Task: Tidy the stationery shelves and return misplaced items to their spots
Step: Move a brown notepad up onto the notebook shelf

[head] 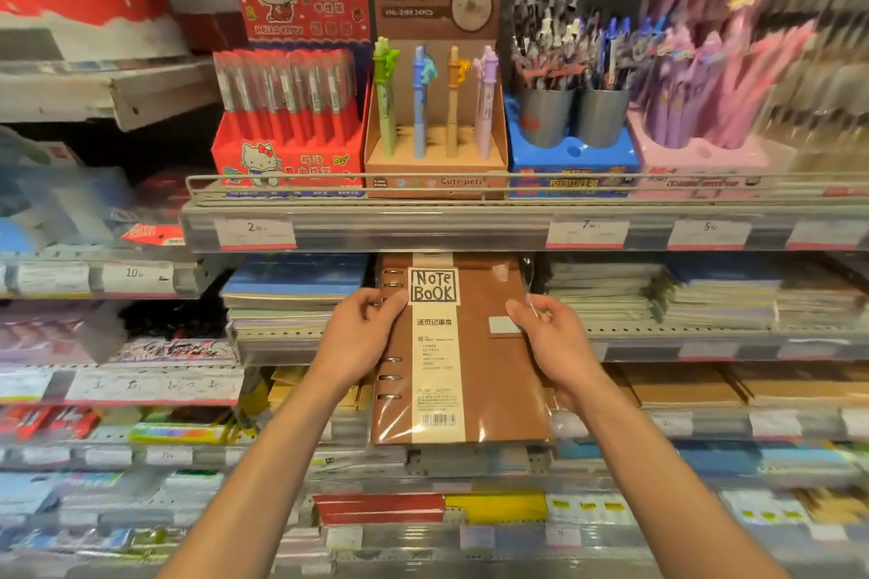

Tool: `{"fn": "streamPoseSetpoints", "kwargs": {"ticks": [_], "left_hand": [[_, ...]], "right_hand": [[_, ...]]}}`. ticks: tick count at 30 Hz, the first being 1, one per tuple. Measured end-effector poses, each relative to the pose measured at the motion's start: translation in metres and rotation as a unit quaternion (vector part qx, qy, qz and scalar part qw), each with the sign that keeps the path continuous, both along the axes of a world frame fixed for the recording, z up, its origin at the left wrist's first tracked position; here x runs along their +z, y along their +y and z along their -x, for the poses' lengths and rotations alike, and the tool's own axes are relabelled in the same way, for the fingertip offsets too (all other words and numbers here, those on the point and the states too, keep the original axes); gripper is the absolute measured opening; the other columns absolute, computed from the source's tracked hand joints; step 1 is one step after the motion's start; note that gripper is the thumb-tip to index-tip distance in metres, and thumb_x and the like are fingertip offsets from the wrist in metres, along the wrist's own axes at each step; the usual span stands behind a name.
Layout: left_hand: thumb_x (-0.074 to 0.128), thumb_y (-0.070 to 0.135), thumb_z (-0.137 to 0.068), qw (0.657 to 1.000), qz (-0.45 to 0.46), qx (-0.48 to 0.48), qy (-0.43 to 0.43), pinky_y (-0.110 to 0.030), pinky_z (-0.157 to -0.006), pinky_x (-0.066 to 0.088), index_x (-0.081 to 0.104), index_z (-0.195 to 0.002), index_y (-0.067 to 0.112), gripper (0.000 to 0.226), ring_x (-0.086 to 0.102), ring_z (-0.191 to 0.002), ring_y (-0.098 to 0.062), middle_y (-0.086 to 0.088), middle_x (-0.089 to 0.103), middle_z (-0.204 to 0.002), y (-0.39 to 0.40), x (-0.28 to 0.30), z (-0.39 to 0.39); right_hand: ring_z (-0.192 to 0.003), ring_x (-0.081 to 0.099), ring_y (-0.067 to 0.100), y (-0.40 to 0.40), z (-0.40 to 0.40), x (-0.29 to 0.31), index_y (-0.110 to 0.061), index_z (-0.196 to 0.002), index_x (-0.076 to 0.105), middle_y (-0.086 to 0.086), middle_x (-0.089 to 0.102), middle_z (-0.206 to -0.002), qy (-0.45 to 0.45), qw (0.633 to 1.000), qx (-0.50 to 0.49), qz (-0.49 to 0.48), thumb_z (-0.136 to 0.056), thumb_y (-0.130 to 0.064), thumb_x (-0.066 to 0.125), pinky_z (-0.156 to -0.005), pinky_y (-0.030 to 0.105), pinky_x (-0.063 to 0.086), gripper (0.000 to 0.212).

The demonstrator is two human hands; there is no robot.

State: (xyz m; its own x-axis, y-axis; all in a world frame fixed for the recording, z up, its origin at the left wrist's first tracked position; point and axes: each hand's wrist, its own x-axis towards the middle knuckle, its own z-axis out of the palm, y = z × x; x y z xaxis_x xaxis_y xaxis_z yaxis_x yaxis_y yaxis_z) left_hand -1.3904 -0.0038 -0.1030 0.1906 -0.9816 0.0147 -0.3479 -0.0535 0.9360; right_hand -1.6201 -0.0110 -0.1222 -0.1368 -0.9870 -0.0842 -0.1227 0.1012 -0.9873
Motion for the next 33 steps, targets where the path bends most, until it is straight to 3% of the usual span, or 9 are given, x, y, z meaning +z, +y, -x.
{"fn": "streamPoseSetpoints", "kwargs": {"ticks": [3,6,9,15,19,23,29,31,33], "left_hand": [[0.060,0.050,-0.092,1.000,-0.008,-0.021,-0.002,-0.030,-0.074,0.058,0.051,-0.133,0.024,0.049,0.068,-0.082,-0.004,0.010,0.069,-0.091,0.001,0.005,-0.002],[0.064,0.044,-0.091,0.997,-0.016,-0.067,0.023,-0.027,-0.080,0.055,0.036,-0.148,0.031,0.065,0.065,-0.097,-0.002,0.012,0.068,-0.104,0.009,0.002,-0.012],[0.068,0.035,-0.090,0.989,-0.041,-0.115,0.083,-0.023,-0.074,0.056,0.027,-0.152,0.038,0.074,0.071,-0.097,-0.008,0.007,0.072,-0.110,0.020,-0.001,-0.023],[0.064,0.018,-0.094,0.978,-0.043,-0.104,0.173,-0.030,-0.083,0.057,0.031,-0.151,0.034,0.069,0.073,-0.099,-0.017,-0.002,0.076,-0.107,0.028,-0.011,-0.023],[0.060,0.015,-0.096,0.976,-0.025,-0.064,0.206,-0.029,-0.080,0.059,0.037,-0.149,0.032,0.059,0.074,-0.094,-0.015,0.004,0.078,-0.100,0.023,-0.011,-0.020],[0.059,0.019,-0.097,0.978,-0.010,-0.041,0.202,-0.037,-0.089,0.058,0.039,-0.148,0.031,0.056,0.074,-0.092,-0.011,0.008,0.077,-0.099,0.017,-0.011,-0.011],[0.057,0.034,-0.097,0.988,0.000,-0.040,0.152,-0.026,-0.069,0.056,0.036,-0.149,0.031,0.057,0.070,-0.086,-0.004,0.017,0.066,-0.102,0.002,0.004,-0.003],[0.060,0.040,-0.094,0.990,-0.003,-0.055,0.131,-0.021,-0.066,0.053,0.034,-0.150,0.031,0.062,0.069,-0.092,-0.007,0.011,0.067,-0.110,-0.003,0.010,-0.005],[0.066,0.046,-0.089,0.995,0.002,-0.074,0.071,-0.019,-0.074,0.052,0.031,-0.151,0.032,0.073,0.064,-0.107,-0.009,0.009,0.060,-0.126,-0.004,0.012,-0.011]], "right_hand": [[-0.097,0.072,0.022,-0.014,-0.003,0.002,-0.018,-0.134,0.054,0.007,0.072,-0.111,-0.051,0.998,-0.014,-0.029,-0.094,-0.044,0.063,-0.079,0.041,0.062,0.049],[-0.085,0.075,0.023,-0.022,-0.006,0.012,-0.019,-0.133,0.054,0.009,0.075,-0.101,-0.080,0.996,-0.032,-0.036,-0.097,-0.038,0.061,-0.060,0.033,0.059,0.042],[-0.084,0.075,0.025,-0.027,-0.012,0.017,-0.019,-0.129,0.056,0.011,0.077,-0.096,-0.084,0.995,-0.029,-0.043,-0.098,-0.039,0.060,-0.063,0.035,0.060,0.038],[-0.083,0.075,0.024,-0.027,-0.021,0.025,-0.014,-0.113,0.063,0.010,0.077,-0.092,-0.075,0.995,-0.031,-0.057,-0.095,-0.041,0.063,-0.069,0.036,0.060,0.033],[-0.105,0.066,0.022,-0.013,-0.009,0.023,-0.022,-0.140,0.046,0.005,0.067,-0.118,0.007,0.997,0.030,-0.065,-0.089,-0.051,0.067,-0.092,0.044,0.057,0.063],[-0.097,0.072,0.027,0.014,0.001,0.014,-0.029,-0.143,0.037,0.007,0.067,-0.117,-0.064,0.987,0.092,-0.117,-0.088,-0.039,0.071,-0.081,0.043,0.062,0.065],[-0.082,0.076,0.027,0.007,0.006,0.016,-0.011,-0.142,0.043,0.013,0.075,-0.106,-0.171,0.978,0.073,-0.094,-0.086,-0.015,0.074,-0.059,0.022,0.060,0.063],[-0.082,0.076,0.025,-0.002,0.004,0.022,-0.012,-0.143,0.042,0.009,0.078,-0.093,-0.173,0.980,0.060,-0.079,-0.088,-0.015,0.072,-0.060,0.021,0.061,0.063],[-0.083,0.076,0.025,-0.009,-0.001,0.026,-0.011,-0.145,0.041,0.012,0.077,-0.101,-0.163,0.982,0.059,-0.073,-0.089,-0.019,0.072,-0.061,0.022,0.061,0.065]]}}
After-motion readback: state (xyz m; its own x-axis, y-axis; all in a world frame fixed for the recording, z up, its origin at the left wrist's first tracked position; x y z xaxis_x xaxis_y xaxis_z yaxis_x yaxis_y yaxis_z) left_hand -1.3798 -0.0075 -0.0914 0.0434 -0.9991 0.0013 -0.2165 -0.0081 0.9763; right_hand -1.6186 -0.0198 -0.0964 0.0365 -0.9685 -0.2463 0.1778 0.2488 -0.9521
